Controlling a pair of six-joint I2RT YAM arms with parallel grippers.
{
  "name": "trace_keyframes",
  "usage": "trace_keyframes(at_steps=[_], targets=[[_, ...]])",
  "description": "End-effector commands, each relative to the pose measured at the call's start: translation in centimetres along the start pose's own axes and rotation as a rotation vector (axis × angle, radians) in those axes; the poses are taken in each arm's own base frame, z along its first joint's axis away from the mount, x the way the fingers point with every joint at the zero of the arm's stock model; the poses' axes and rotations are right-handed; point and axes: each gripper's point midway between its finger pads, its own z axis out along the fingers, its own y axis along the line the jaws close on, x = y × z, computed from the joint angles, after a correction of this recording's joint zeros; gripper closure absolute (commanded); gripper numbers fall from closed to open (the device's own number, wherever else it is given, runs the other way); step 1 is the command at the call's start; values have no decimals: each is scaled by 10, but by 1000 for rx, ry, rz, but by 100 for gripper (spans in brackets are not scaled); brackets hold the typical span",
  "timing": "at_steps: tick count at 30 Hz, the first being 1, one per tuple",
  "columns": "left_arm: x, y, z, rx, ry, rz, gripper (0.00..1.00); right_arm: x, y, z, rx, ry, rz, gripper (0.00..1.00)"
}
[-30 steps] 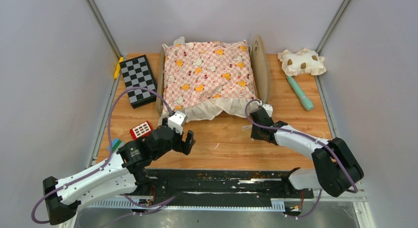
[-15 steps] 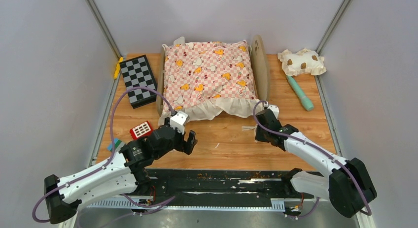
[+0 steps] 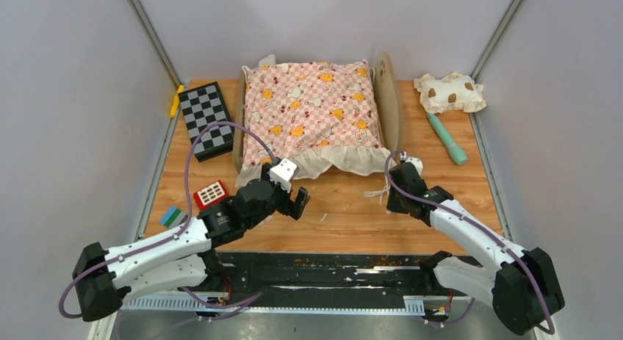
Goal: Set up the pet bed
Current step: Tie the ropes to the bed frame.
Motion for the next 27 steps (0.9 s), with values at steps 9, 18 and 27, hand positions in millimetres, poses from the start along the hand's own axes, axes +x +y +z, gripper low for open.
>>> trace_keyframes(at_steps=[9,18,27], targets=[[-15,-13,10,54,-63,20,5,-26,16,3,-40,-38,-36,53],[-11,-8,5,44,-64,21,4,-27,18,37,30,12,-51,49],[-5,-3,-2,31,-35,34,4,-22,16,59,68,36,-41,51]])
